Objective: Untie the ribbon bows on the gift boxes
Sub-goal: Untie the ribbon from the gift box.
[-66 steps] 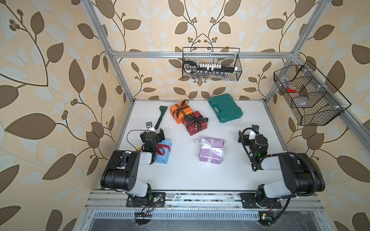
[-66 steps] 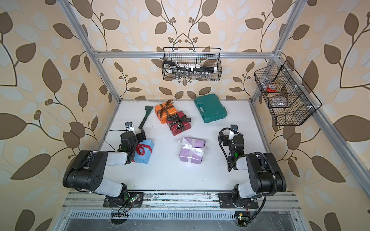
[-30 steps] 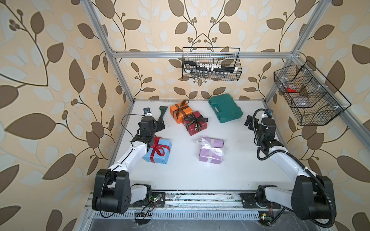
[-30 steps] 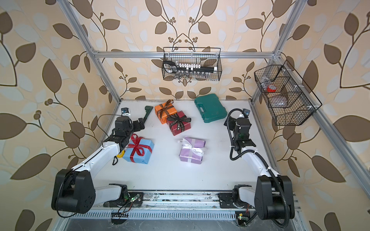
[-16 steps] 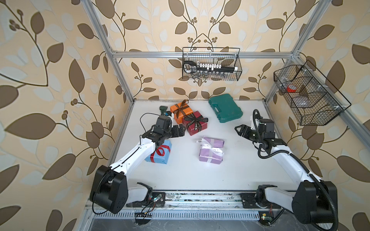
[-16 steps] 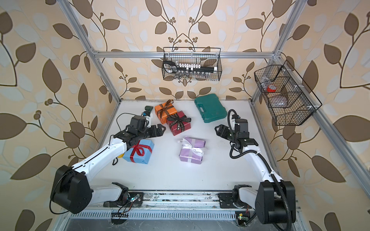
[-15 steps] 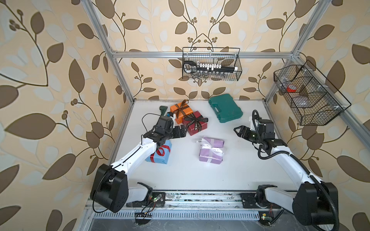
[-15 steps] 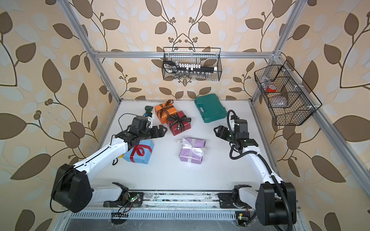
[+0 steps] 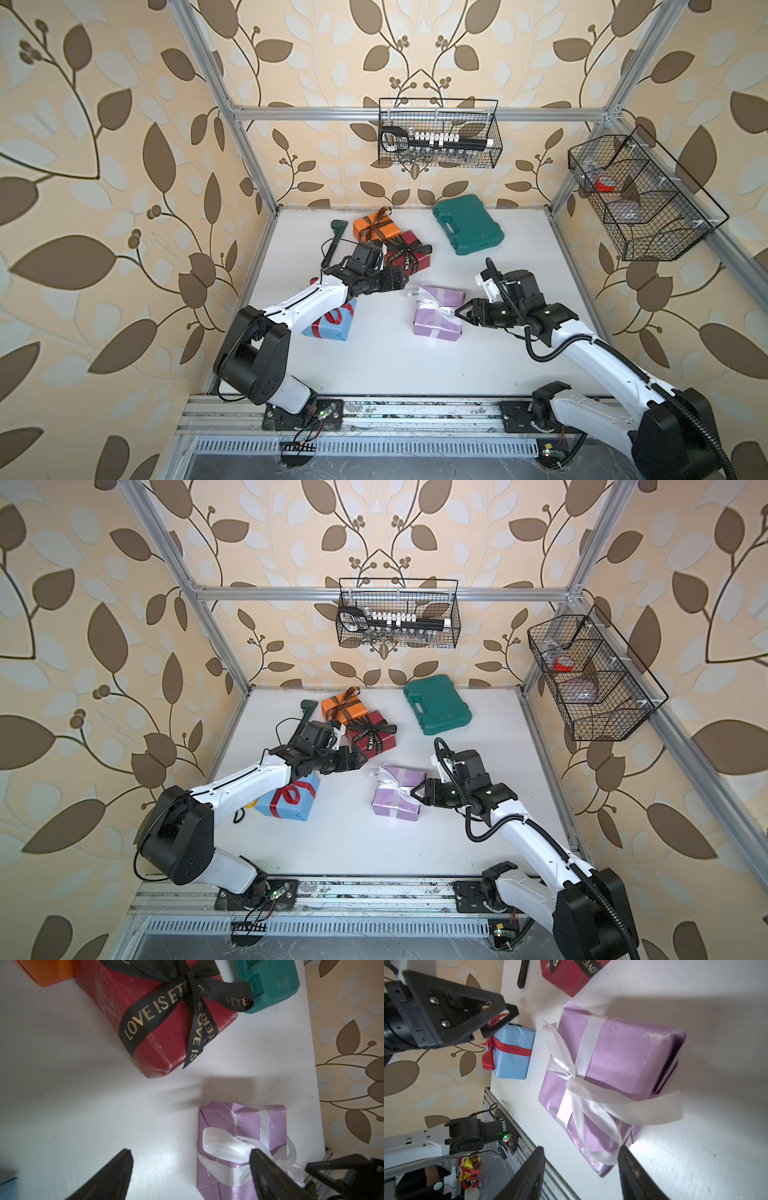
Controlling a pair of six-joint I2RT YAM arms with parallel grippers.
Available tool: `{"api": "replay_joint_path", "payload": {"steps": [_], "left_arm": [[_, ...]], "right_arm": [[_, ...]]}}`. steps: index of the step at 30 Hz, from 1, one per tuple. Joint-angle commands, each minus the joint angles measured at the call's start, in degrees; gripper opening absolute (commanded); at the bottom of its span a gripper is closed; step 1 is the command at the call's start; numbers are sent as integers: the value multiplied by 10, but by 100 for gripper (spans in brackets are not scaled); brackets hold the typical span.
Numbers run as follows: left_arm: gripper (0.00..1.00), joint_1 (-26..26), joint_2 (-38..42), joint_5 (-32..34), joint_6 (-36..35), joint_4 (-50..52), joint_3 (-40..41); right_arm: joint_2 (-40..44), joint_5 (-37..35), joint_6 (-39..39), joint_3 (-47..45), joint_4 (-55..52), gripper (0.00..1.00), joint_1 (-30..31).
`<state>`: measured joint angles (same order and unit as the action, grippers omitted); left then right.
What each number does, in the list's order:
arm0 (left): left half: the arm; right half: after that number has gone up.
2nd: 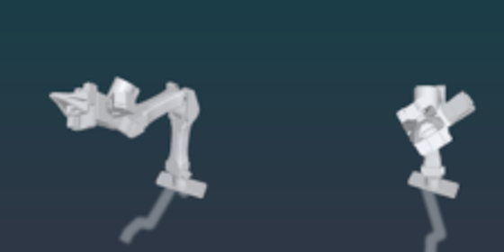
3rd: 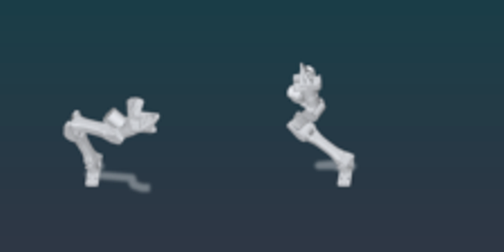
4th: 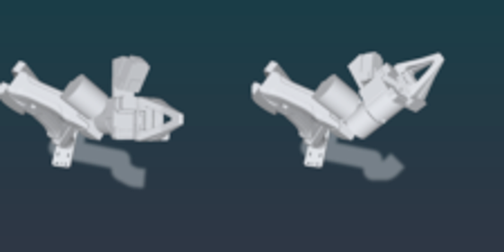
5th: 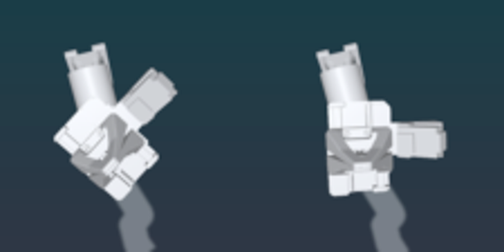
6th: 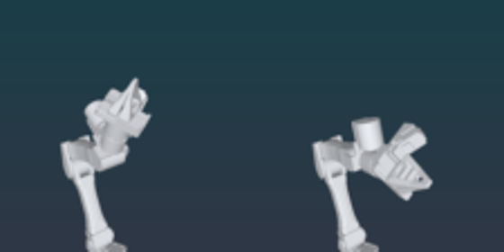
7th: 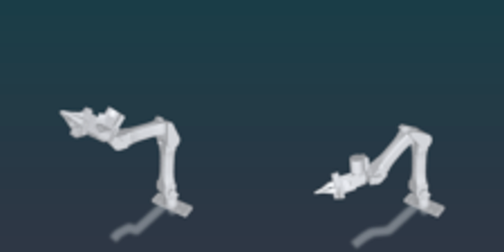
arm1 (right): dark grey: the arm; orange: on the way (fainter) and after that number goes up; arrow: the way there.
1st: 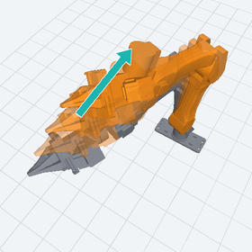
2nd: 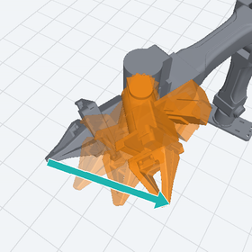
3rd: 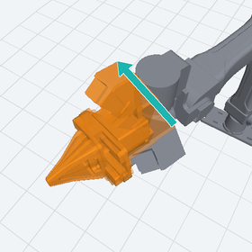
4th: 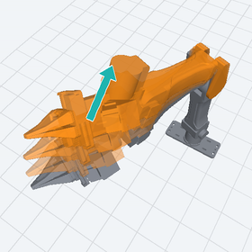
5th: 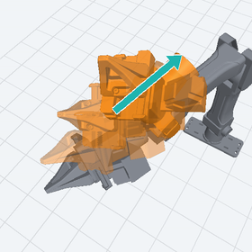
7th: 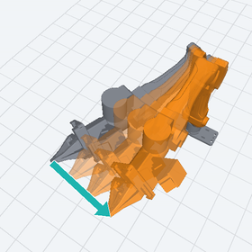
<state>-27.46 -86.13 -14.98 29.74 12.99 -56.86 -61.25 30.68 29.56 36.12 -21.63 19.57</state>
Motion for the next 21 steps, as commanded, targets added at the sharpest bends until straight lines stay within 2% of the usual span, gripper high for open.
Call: {"api": "replay_joint_path", "payload": {"steps": [1,6,9,14,21], "left_arm": [[90,-6,-4,-9,8,6,-21],[88,-10,-7,-12,13,10,-21],[88,-12,-9,-12,13,14,-23],[88,-14,-9,-12,14,16,-23],[88,-16,-12,-12,16,16,-27]], "right_arm": [[-8,-6,12,-15,6,57,5],[-34,-51,27,-11,38,57,4],[-52,-62,43,-8,64,61,0],[-77,-31,73,-17,132,73,-12],[-91,-26,97,-14,182,75,-12]]}}
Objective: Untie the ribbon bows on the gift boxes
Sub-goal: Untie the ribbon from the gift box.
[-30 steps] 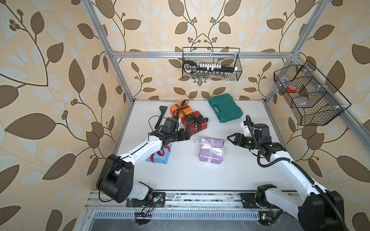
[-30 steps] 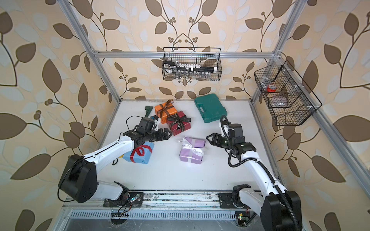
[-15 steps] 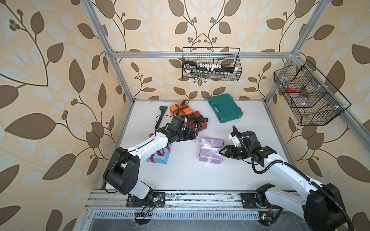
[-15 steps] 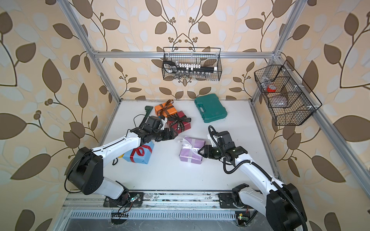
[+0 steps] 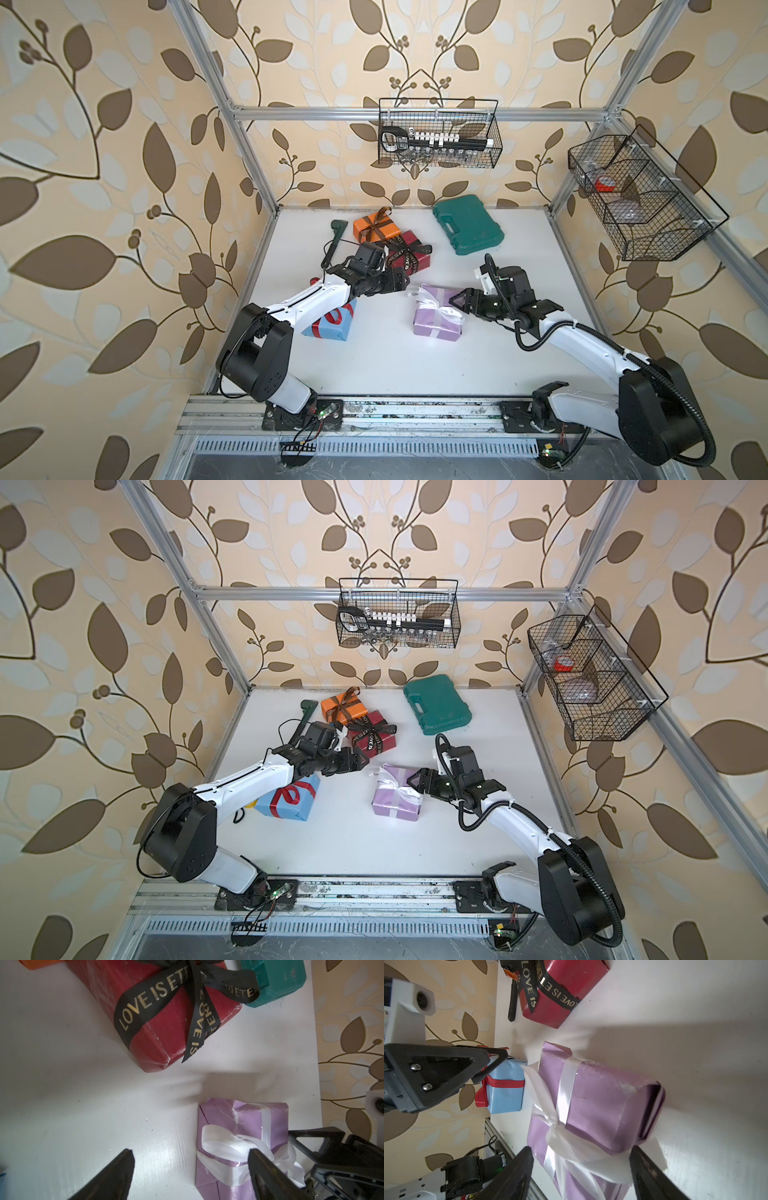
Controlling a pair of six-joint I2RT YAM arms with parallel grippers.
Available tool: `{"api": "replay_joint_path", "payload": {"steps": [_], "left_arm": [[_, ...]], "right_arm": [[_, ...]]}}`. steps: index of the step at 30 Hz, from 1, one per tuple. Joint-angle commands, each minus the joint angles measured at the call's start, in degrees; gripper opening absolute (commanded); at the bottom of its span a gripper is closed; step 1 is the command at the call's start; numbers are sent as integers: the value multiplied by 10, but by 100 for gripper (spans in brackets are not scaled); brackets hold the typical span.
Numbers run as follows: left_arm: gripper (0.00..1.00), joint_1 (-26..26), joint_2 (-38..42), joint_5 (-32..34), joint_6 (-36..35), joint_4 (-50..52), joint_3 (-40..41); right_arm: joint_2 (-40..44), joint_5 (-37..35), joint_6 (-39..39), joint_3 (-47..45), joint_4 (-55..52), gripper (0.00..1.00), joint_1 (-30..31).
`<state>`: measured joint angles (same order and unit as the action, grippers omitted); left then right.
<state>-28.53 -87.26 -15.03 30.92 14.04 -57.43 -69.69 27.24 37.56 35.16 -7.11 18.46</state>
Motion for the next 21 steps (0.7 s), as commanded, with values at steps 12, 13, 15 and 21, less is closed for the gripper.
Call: {"api": "replay_joint_path", "payload": {"steps": [12,13,15,21], "left_arm": [[88,-10,-8,-16,6,6,-22],[88,-10,-9,-16,7,5,-22],[88,-11,-11,-17,9,5,-25],[87,-16,-12,-16,8,9,-28]], "right_arm": [[-20,-56,-92,-5,-20,73,-1],[-24,-45,-89,-7,-11,72,-1],[-31,-27,-83,-9,1,69,0],[-38,0,-75,-15,10,51,0]]}}
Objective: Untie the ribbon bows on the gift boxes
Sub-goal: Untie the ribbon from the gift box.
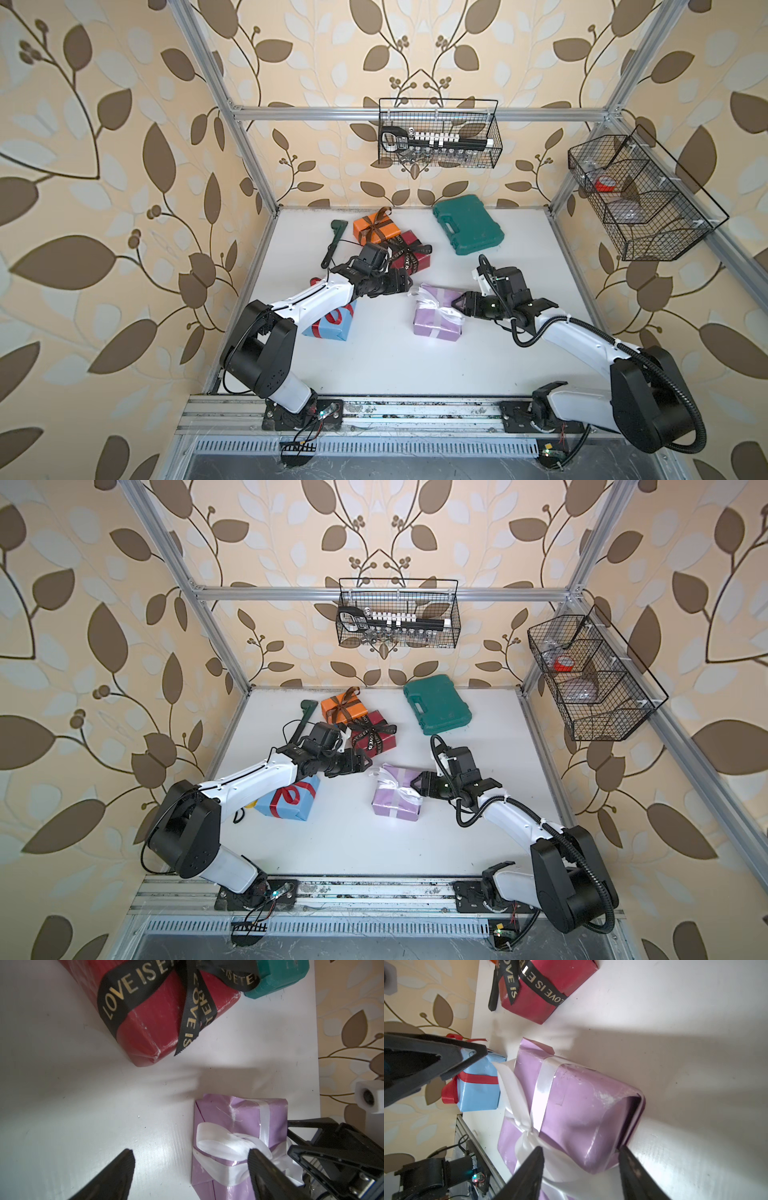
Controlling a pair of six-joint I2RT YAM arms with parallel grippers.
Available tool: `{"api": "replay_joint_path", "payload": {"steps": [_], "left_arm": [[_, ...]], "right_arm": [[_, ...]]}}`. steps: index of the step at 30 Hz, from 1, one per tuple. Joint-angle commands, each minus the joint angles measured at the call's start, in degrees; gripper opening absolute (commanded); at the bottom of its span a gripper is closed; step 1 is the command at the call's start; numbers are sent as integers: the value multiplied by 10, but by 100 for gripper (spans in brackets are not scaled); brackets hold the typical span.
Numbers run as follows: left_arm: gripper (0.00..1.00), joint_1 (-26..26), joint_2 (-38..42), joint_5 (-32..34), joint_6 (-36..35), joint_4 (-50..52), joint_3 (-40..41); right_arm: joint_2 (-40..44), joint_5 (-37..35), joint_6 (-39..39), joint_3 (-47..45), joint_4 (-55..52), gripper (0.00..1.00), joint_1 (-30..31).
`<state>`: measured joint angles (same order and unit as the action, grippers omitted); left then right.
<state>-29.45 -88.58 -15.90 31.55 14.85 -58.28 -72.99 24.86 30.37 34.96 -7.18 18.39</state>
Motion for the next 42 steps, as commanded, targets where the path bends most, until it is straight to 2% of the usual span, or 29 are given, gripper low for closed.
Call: {"api": "replay_joint_path", "payload": {"steps": [1,4,8,11,13,14,18,19,23,27,37,42], "left_arm": [[87,-6,1,-8,3,0,-20],[87,-9,0,-9,5,1,-22],[88,-14,-2,-10,7,2,-25],[87,-17,-5,-10,7,4,-29],[87,-18,-7,-10,9,5,-31],[87,-18,-9,-10,10,5,-32],[87,-21,-14,-13,13,4,-35],[87,-23,-16,-14,14,3,-35],[87,-30,-26,-20,17,3,-38],[86,-40,-35,-24,19,1,-39],[86,-46,-45,-22,17,12,-52],[86,-46,-49,-23,16,17,-57]], "right_arm": [[-3,25,-1,-14,11,48,1],[3,28,2,-16,8,32,2],[21,35,6,-16,-5,27,1],[33,46,15,-23,-4,11,2],[36,55,26,-31,4,5,5],[36,59,31,-34,4,5,7],[45,69,28,-38,-11,8,11],[48,71,21,-38,-15,13,12],[51,73,-14,-39,-38,47,13],[45,71,-23,-42,-35,58,14],[12,-7,-28,-13,-15,60,15],[1,-4,-14,-3,7,48,15]]}}
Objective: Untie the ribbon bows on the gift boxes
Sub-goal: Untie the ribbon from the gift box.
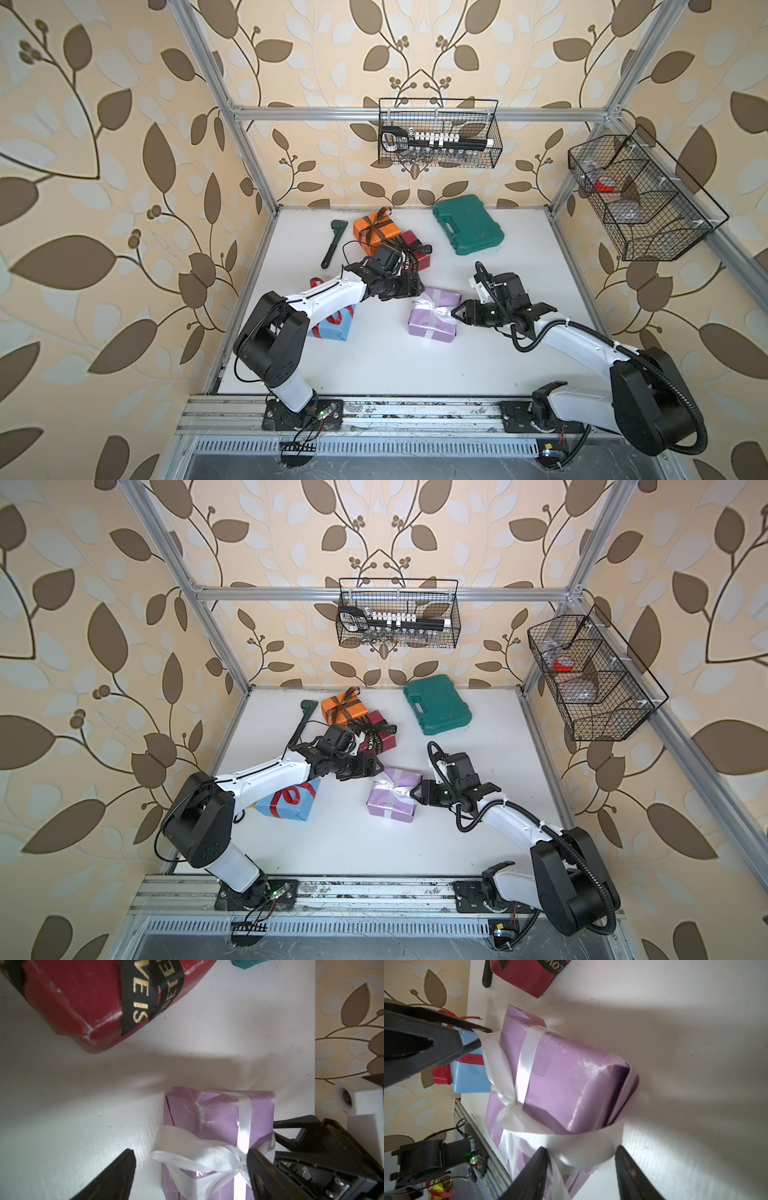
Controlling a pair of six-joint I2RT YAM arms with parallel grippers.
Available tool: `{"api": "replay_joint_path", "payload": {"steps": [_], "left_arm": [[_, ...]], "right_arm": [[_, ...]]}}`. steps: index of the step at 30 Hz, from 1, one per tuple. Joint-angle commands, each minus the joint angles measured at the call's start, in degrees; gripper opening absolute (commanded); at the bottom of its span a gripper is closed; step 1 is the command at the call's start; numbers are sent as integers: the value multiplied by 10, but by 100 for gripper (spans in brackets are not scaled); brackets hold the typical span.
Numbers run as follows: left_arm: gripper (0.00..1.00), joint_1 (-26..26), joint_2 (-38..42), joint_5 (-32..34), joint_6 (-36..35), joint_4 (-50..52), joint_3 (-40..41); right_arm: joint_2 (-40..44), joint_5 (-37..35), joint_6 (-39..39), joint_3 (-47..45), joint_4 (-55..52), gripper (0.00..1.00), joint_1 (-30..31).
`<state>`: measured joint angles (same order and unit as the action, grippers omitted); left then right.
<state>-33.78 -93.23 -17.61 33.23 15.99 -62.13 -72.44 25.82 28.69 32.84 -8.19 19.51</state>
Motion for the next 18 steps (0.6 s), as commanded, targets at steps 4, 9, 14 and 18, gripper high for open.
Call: {"api": "replay_joint_path", "payload": {"steps": [4,9,14,18], "left_arm": [[86,-3,-3,-4,-4,6,-20],[86,-3,-11,-8,-5,8,-26],[86,-3,-12,-11,-5,5,-24],[78,-3,-24,-18,-3,-4,-27]], "right_arm": [[5,-17,8,19,28,33,3],[1,-9,19,25,44,21,4],[4,-17,12,30,50,19,4],[-14,-14,10,41,54,19,4]]}}
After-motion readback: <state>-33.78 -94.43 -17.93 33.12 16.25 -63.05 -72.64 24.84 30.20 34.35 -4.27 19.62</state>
